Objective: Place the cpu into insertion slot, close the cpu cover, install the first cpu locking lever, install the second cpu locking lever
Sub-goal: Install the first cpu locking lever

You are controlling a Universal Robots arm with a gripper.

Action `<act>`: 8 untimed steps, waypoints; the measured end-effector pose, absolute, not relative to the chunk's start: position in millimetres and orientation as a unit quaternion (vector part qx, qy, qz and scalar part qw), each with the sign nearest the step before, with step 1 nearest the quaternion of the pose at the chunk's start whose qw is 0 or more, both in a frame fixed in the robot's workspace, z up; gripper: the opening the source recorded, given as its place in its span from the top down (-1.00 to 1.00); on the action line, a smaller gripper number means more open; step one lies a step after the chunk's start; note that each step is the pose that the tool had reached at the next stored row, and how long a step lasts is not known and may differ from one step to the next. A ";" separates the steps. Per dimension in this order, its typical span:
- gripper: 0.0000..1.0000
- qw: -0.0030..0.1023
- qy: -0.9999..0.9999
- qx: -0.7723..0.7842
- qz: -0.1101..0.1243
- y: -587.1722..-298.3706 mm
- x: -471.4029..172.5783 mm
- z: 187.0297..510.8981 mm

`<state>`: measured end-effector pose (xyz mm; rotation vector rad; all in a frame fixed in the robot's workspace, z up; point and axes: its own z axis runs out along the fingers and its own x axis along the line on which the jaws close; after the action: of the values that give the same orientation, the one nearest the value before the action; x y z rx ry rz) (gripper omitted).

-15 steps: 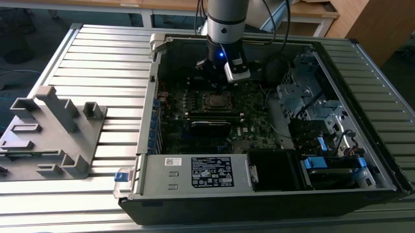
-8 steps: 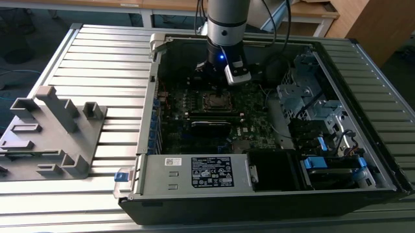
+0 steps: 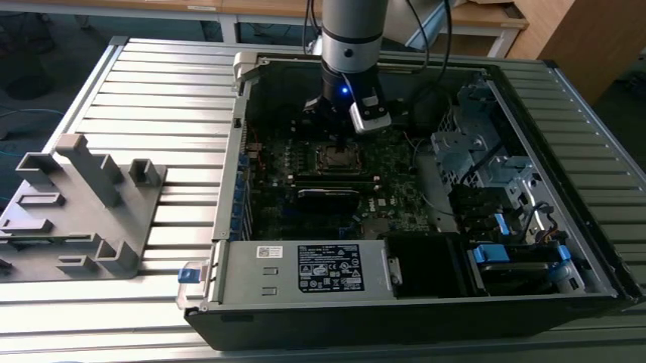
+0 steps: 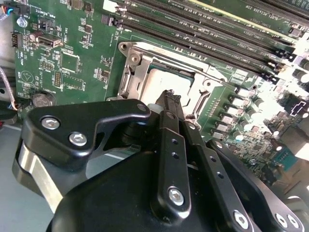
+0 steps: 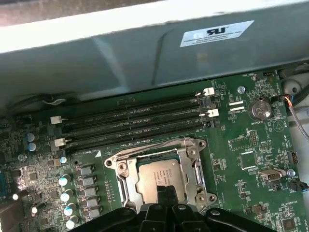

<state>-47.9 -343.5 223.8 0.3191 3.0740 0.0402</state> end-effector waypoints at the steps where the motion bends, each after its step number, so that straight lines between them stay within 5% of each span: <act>1: 0.79 0.025 0.994 0.103 0.013 -343.5 -48.5 223.7; 8: 0.79 0.025 0.994 0.103 0.013 -343.5 -49.5 223.0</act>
<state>-49.5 -343.5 223.0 0.3183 3.0742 0.0402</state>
